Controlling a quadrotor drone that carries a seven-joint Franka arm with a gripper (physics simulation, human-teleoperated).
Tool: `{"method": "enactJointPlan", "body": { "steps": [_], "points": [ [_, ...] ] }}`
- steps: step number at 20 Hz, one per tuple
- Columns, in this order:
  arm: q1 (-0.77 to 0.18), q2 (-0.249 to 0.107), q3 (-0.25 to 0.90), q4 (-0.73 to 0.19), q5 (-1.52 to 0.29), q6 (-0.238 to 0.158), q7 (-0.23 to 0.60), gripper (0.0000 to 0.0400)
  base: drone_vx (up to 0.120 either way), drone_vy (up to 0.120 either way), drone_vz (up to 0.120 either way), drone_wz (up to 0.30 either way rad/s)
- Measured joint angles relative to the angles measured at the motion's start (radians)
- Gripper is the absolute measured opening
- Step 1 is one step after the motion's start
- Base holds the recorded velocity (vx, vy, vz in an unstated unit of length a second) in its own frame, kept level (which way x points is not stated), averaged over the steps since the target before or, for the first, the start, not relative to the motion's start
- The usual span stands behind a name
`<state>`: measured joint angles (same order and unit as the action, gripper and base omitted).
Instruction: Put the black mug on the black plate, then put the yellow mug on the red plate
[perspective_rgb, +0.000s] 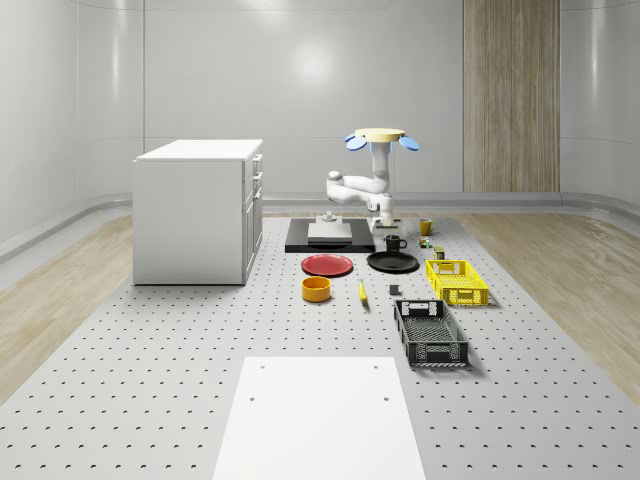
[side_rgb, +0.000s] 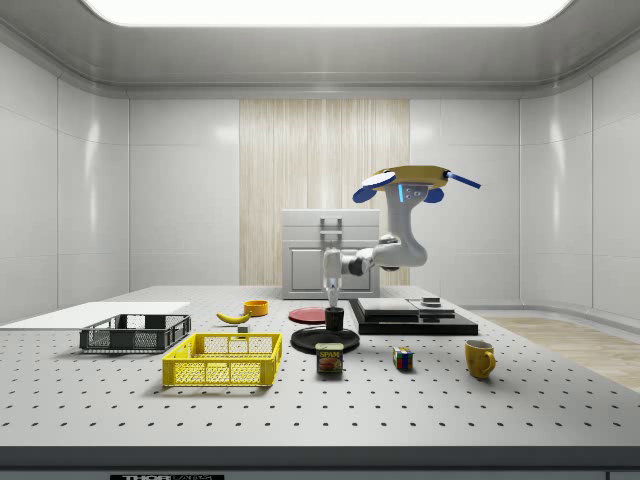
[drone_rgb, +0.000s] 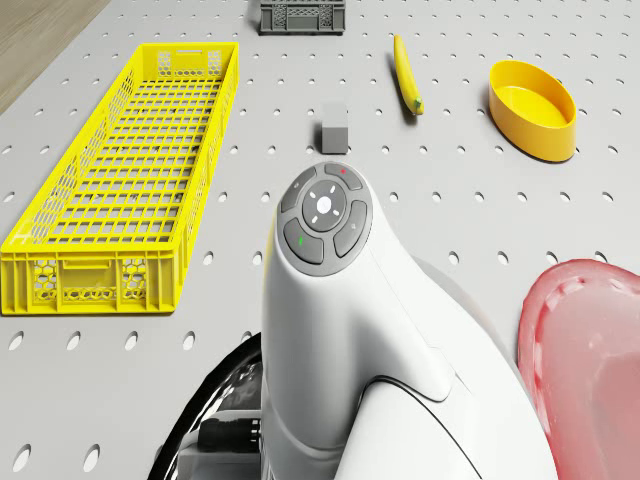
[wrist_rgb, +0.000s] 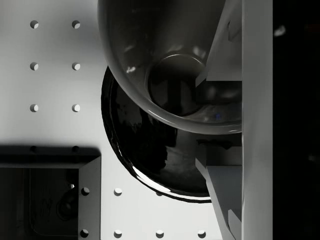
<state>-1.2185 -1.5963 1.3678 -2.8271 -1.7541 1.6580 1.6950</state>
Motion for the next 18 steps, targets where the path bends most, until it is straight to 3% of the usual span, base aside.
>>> {"method": "enactJointPlan", "body": {
  "steps": [14,18],
  "points": [
    [-0.024,0.011,-0.132,0.033,-0.126,0.039,0.003,0.0100,0.000,0.000,0.000,0.000],
    [-0.024,0.015,-0.137,0.035,-0.132,0.037,0.002,0.0280,0.000,0.000,0.000,0.000]
  ]
}}
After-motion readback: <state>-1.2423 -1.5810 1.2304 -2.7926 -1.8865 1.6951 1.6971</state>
